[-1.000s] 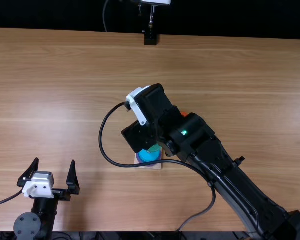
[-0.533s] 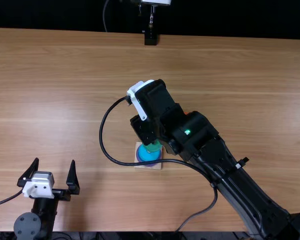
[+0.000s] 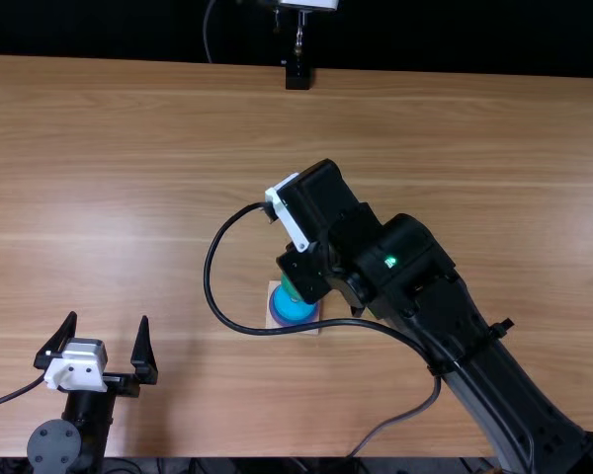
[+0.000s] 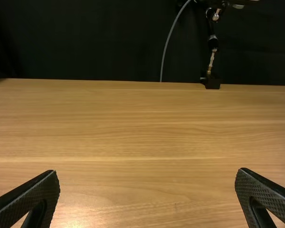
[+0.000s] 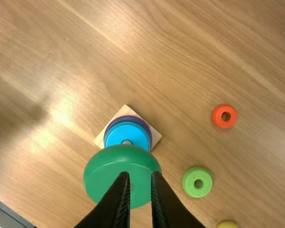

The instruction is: Build the Hanoi tower: stack the rings onto the peg from bottom to top in this color order: purple, dark blue, light blue, dark green, light green, yellow, orange.

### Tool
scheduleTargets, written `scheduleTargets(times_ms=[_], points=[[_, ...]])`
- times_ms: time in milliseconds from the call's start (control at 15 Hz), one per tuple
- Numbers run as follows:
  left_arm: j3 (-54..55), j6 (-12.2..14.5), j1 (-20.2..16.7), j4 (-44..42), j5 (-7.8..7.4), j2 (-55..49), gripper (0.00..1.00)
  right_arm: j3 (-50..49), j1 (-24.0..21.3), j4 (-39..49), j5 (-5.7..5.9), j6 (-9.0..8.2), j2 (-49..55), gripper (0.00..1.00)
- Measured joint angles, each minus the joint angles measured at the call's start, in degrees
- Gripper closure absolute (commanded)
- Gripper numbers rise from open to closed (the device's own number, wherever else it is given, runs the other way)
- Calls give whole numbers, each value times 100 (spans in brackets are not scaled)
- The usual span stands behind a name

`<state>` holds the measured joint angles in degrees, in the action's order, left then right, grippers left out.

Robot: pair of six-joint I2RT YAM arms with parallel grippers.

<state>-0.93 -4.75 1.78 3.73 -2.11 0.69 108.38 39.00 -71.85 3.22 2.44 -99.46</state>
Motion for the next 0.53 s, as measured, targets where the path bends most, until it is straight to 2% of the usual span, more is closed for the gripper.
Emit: scheduleTargets(times_ms=[533], points=[[-2,4,-2,2,0,-2,0,-131,0,-15,0,-22,0,100]])
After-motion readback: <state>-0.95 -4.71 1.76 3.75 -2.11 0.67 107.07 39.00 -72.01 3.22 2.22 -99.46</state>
